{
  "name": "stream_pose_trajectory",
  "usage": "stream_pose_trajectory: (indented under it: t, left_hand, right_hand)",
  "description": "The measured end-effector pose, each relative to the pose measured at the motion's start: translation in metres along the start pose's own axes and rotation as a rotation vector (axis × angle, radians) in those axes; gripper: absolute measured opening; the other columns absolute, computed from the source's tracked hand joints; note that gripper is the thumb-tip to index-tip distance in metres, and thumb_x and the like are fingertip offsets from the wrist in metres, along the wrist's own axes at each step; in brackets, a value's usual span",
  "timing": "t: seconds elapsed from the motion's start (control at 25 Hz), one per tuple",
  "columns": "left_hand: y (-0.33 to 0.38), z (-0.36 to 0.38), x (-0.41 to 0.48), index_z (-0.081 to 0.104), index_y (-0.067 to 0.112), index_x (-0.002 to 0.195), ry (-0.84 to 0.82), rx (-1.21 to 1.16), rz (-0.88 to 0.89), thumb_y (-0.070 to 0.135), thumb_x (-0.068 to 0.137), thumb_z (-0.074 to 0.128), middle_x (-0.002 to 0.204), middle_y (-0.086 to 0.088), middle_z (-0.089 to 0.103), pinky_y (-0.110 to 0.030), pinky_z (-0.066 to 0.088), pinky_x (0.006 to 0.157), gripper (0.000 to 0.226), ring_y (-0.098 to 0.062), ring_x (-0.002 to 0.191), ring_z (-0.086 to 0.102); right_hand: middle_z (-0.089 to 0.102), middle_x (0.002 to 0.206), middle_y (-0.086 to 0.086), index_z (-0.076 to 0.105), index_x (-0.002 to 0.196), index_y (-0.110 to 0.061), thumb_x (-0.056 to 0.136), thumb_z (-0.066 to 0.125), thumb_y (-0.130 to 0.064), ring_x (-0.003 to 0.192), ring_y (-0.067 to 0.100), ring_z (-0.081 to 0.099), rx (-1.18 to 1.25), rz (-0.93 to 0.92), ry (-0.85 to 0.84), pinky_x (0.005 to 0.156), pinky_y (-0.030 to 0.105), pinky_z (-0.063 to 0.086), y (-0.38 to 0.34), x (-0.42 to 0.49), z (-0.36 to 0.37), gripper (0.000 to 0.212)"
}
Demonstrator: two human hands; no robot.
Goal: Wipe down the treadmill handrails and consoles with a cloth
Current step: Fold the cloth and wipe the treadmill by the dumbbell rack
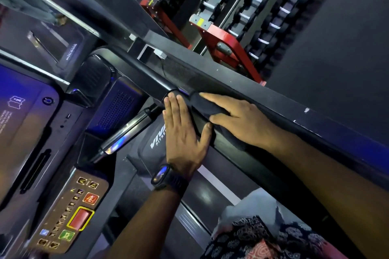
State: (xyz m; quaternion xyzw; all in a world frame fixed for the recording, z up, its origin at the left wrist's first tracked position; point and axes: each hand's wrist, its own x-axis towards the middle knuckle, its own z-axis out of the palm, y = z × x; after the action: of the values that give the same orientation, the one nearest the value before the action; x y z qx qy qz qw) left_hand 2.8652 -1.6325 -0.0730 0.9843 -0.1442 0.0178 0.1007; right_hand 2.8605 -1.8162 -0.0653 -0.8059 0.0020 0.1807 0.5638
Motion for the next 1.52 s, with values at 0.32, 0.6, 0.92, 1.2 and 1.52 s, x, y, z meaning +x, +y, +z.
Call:
stream_pose_trajectory:
  t: [0.32, 0.6, 0.92, 1.2, 1.52]
  left_hand:
    - [0.017, 0.004, -0.019, 0.014, -0.004, 0.154, -0.006, 0.006, 0.033, 0.061, 0.096, 0.026, 0.163, -0.02, 0.005, -0.05, 0.007, 0.124, 0.087, -0.032, 0.153, 0.0]
    - [0.041, 0.004, -0.036, 0.012, -0.002, 0.155, 0.001, -0.018, -0.002, 0.06, 0.097, 0.027, 0.164, -0.019, 0.003, -0.045, 0.004, 0.124, 0.086, -0.029, 0.153, -0.001]
    - [0.058, 0.007, -0.051, 0.011, -0.003, 0.154, -0.01, 0.004, -0.016, 0.059, 0.097, 0.027, 0.164, -0.02, 0.003, -0.043, 0.002, 0.124, 0.086, -0.031, 0.153, -0.002]
    - [0.07, 0.009, -0.059, 0.01, -0.002, 0.155, -0.006, -0.004, -0.025, 0.064, 0.097, 0.021, 0.164, -0.02, 0.001, -0.043, 0.001, 0.125, 0.088, -0.03, 0.153, -0.004]
    - [0.088, 0.013, -0.075, 0.01, -0.003, 0.154, -0.006, -0.021, -0.025, 0.064, 0.097, 0.02, 0.163, -0.02, 0.002, -0.047, 0.004, 0.124, 0.089, -0.03, 0.153, -0.003]
  right_hand:
    - [0.046, 0.151, -0.017, 0.042, 0.146, -0.049, 0.096, 0.053, -0.041, 0.141, 0.009, 0.041, 0.057, 0.051, -0.039, 0.119, 0.035, 0.028, 0.006, -0.013, -0.008, 0.052]
    - [0.04, 0.156, -0.016, 0.041, 0.149, -0.044, 0.097, 0.055, -0.033, 0.142, 0.005, 0.037, 0.006, -0.056, -0.029, 0.119, 0.034, 0.029, 0.015, -0.04, -0.014, 0.054]
    - [0.044, 0.153, -0.017, 0.04, 0.148, -0.047, 0.097, 0.052, -0.04, 0.141, 0.009, 0.041, 0.004, 0.014, -0.053, 0.118, 0.04, 0.029, 0.02, -0.058, -0.02, 0.053]
    - [0.042, 0.155, -0.013, 0.036, 0.15, -0.046, 0.099, 0.048, -0.039, 0.14, 0.016, 0.041, -0.116, 0.069, -0.057, 0.114, 0.037, 0.031, 0.018, -0.079, -0.026, 0.053]
    - [0.043, 0.154, -0.015, 0.038, 0.149, -0.046, 0.098, 0.05, -0.036, 0.141, 0.013, 0.04, -0.074, 0.07, -0.061, 0.117, 0.037, 0.029, 0.026, -0.095, -0.033, 0.054]
